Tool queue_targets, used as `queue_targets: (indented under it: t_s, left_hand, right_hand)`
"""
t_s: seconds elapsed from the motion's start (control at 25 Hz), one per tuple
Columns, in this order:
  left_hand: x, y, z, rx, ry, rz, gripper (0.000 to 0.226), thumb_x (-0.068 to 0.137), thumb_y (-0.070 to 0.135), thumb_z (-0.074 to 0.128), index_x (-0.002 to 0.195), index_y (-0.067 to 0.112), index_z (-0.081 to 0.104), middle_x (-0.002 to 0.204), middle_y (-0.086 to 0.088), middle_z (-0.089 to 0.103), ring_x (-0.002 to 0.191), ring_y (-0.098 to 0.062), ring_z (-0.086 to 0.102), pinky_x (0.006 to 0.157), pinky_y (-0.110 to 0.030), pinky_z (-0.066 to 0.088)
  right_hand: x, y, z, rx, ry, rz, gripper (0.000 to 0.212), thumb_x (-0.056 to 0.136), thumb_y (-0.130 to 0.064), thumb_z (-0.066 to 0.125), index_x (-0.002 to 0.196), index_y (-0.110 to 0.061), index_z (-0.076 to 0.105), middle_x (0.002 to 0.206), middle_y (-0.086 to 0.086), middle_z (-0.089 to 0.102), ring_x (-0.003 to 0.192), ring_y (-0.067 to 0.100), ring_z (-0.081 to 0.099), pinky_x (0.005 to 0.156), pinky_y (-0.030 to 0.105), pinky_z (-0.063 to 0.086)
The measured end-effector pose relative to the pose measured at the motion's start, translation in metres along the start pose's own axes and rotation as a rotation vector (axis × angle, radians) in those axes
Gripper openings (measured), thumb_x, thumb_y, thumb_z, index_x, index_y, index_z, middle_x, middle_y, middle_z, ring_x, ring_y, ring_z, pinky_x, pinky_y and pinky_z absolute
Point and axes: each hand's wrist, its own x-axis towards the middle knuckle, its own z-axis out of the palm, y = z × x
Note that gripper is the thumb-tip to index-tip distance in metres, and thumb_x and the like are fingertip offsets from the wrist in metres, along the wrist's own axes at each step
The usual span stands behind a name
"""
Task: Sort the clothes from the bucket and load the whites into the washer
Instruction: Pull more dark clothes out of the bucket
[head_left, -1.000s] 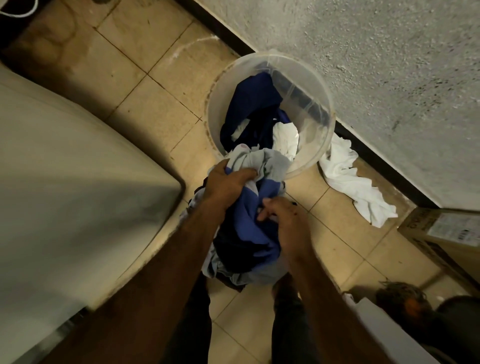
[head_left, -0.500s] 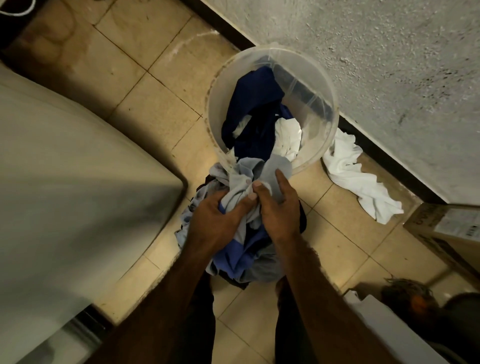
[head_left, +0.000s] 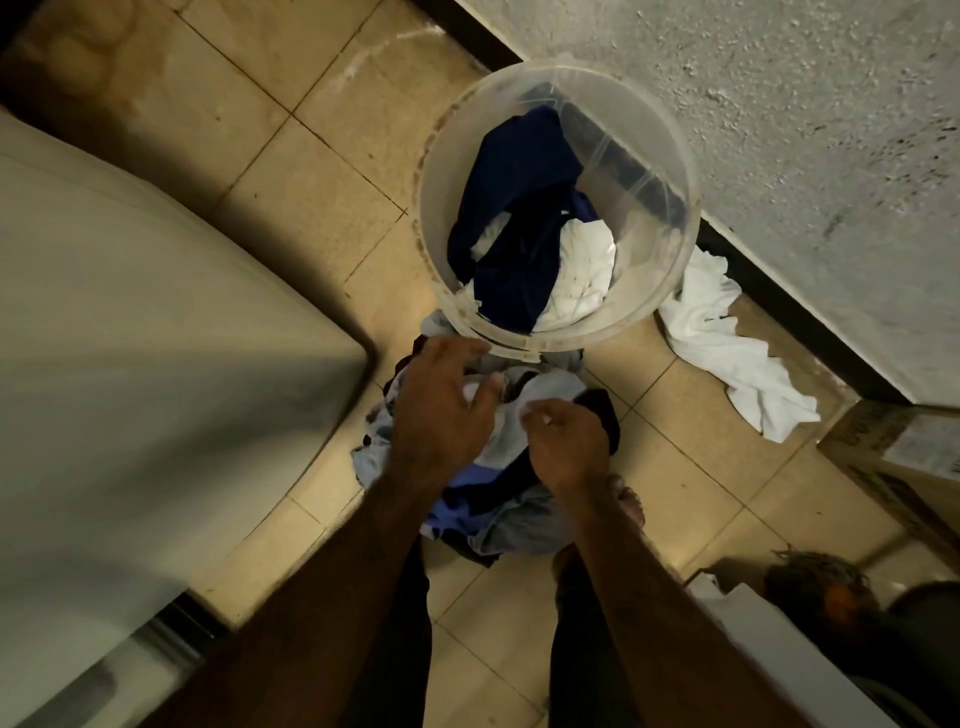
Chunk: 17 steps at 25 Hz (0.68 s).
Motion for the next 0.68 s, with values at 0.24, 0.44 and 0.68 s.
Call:
queue_targets:
  t_s: [0.24,0.44,0.68]
  left_hand:
    - [0.065,-0.008,0.025,0.490,-0.249,0.208,0.039,0.098,0.049,0.045,0.128,0.030,0.061,0.142,0.005,0.056,0.146,-0.022,0.034,0.121,-0.059,0.006]
    - [0.093,-0.022,0.045,0.613,-0.560,0.165,0.060,0.092,0.064,0.045,0.145,0.035,0.040,0.165,-0.001,0.016,0.153,-0.036,-0.007,0.117,-0.067,0.009]
    - [0.097,-0.027,0.043,0.630,-0.603,0.222,0.060,0.099,0.059,0.037,0.152,0.031,0.032,0.167,-0.003,0.004,0.151,-0.041,-0.017,0.117,-0.067,0.018]
  right_hand:
    - [0.031,-0.044,-0.020,0.033,0.220,-0.307,0.017,0.094,-0.017,0.067,0.106,-0.008,0.075,0.105,0.003,0.071,0.091,0.007,0.058,0.068,-0.005,0.034]
    - [0.089,-0.066,-0.021,-0.268,0.120,-0.343,0.022,0.098,-0.030,0.060,0.112,-0.019,0.073,0.116,0.002,0.069,0.103,0.019,0.065,0.080,0.024,0.042]
    - [0.165,-0.106,-0.001,-0.472,-0.126,-0.421,0.062,0.099,-0.025,0.056,0.157,-0.025,0.034,0.148,0.015,0.048,0.131,0.034,0.052,0.109,0.045,0.044]
